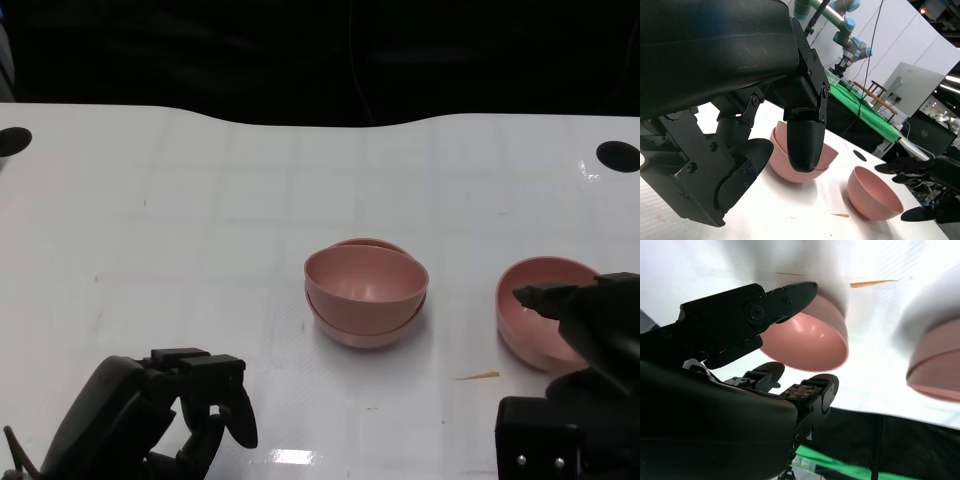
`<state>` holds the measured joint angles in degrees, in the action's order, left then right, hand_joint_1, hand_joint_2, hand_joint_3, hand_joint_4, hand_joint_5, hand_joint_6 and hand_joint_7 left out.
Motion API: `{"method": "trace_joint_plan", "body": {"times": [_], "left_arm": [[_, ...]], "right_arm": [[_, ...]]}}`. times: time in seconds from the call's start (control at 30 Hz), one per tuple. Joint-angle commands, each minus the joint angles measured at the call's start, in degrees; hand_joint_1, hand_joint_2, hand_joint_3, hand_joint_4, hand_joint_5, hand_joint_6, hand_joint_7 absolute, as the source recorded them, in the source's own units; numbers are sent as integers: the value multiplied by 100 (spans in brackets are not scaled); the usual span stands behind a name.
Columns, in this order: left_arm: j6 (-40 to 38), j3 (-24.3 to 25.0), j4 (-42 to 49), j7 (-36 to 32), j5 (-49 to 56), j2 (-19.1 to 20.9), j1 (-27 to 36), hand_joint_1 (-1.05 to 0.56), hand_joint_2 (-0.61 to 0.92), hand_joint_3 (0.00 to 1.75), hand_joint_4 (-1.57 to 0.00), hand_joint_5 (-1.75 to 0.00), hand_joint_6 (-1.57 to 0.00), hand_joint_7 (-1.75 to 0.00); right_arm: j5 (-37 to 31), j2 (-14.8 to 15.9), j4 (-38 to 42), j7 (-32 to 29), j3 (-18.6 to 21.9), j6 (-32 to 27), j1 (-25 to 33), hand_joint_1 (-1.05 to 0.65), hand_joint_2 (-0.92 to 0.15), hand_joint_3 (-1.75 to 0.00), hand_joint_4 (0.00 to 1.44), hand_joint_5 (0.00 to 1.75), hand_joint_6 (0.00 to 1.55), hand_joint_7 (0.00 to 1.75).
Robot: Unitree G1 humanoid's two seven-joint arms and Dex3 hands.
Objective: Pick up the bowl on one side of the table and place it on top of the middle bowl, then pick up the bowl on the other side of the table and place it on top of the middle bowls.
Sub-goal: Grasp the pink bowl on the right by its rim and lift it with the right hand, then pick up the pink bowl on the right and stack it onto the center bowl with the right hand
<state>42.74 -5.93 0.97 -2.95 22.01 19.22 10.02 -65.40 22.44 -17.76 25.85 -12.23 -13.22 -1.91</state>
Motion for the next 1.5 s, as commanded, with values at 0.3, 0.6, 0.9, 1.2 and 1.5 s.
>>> {"method": "trace_joint_plan", "body": {"times": [0.3, 0.6, 0.9, 1.2, 1.5], "left_arm": [[-13, 50, -102, 96, -4, 24, 8, 1, 15, 161, -90, -166, -88, -139], [-48, 44, -137, 118, -25, 10, 7, 0, 16, 160, -89, -166, -88, -138], [-65, 35, -108, 105, -5, -13, -16, 0, 16, 161, -90, -165, -88, -139], [-116, 28, -115, 167, -61, 1, -24, 1, 15, 163, -89, -165, -88, -139], [-106, 66, -65, 218, -70, 18, -25, 3, 14, 163, -90, -164, -89, -138]], "right_arm": [[-46, 414, 1979, 65, -638, 181, -1050, -53, -90, -1, 72, 15, 50, 2], [222, 552, 3105, -99, -1084, 620, -1688, -42, -92, -7, 77, 85, 68, 2], [735, 702, 4291, -2404, -1159, 1767, -1987, -28, -92, -15, 85, 150, 104, 12], [946, 804, 3570, -3501, -924, 1901, -1818, -20, -87, -2, 81, 174, 111, 55], [2498, 522, 3610, -4252, -489, 3755, -2010, -5, -37, -108, 93, 175, 80, 158]]}}
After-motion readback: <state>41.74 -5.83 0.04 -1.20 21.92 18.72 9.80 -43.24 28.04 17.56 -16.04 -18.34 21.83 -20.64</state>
